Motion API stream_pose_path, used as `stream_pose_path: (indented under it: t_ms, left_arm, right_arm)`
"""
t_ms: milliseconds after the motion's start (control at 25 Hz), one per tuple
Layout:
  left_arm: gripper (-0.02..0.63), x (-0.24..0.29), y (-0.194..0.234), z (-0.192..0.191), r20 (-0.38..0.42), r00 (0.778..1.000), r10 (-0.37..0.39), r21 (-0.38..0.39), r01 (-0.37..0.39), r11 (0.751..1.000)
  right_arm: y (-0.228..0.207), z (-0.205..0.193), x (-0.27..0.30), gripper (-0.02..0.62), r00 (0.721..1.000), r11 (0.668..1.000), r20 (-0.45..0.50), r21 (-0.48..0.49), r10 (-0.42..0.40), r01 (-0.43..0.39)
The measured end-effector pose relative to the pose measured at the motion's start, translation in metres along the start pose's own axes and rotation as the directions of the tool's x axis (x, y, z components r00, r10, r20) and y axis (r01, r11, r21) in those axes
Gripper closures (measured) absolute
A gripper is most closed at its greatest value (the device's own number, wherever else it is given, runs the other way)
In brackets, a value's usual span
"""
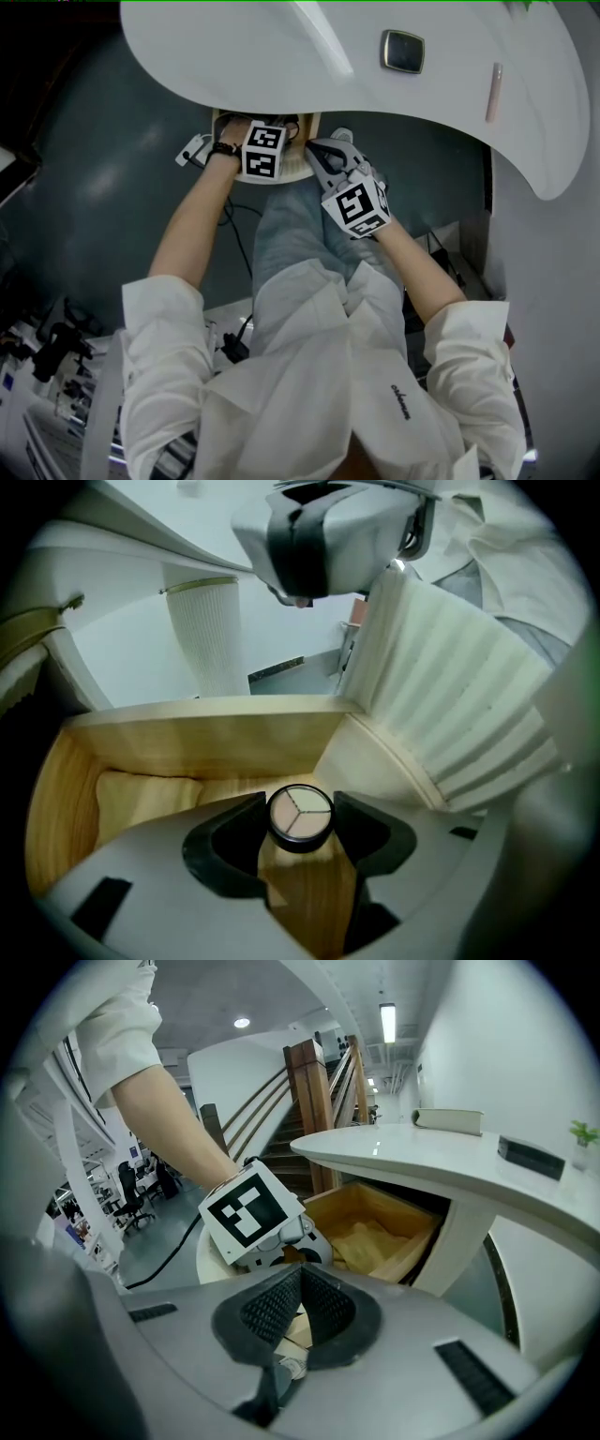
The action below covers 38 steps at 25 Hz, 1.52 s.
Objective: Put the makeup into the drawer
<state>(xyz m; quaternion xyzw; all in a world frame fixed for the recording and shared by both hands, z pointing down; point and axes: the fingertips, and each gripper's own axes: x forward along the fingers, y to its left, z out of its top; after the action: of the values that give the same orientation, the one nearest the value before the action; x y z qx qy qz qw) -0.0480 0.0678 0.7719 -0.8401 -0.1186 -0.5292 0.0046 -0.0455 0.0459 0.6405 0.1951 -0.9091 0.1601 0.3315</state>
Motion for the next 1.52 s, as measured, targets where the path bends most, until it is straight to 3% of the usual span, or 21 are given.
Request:
stream_pose_path:
  t_ms: [720, 920, 1120, 1240, 1320, 1400, 1520]
  left_arm:
    - [0.353, 0.018, 0.001, -0.012, -0.063, 0.998, -0.008, 0.005, 0.009, 1.0]
    - [0.356, -0.022, 0.01, 0.012, 0.017, 0.992, 0.123, 0.028, -0.124, 0.992]
    - [0.37, -0.089, 0.007, 0.059, 0.149, 0.957, 0.247, -0.026, -0.246, 0.969]
    - [0.37, -0.136, 0.009, 0.101, 0.25, 0.904, 0.346, -0.135, -0.322, 0.937]
    - [0.37, -0.167, 0.018, 0.132, 0.309, 0.842, 0.443, -0.26, -0.373, 0.891]
    - [0.369, -0.194, 0.036, 0.157, 0.328, 0.757, 0.565, -0.417, -0.42, 0.806]
    - [0.367, -0.227, 0.074, 0.184, 0.296, 0.614, 0.732, -0.668, -0.415, 0.618]
  right_arm:
    - [-0.003, 0.011, -0.008, 0.578, 0.999, 0.999, 0.05, 0.035, -0.012, 0.01]
    - [-0.01, 0.029, -0.035, 0.578, 0.993, 0.996, 0.113, 0.077, -0.045, 0.037]
    - [-0.03, 0.056, -0.086, 0.578, 0.968, 0.987, 0.216, 0.128, -0.125, 0.099]
    - [-0.055, 0.071, -0.124, 0.578, 0.939, 0.967, 0.265, 0.189, -0.22, 0.173]
    - [-0.073, 0.077, -0.15, 0.578, 0.914, 0.945, 0.282, 0.23, -0.293, 0.232]
    - [-0.093, 0.078, -0.175, 0.578, 0.886, 0.921, 0.292, 0.264, -0.359, 0.286]
    - [-0.123, 0.075, -0.207, 0.578, 0.845, 0.882, 0.293, 0.305, -0.446, 0.36]
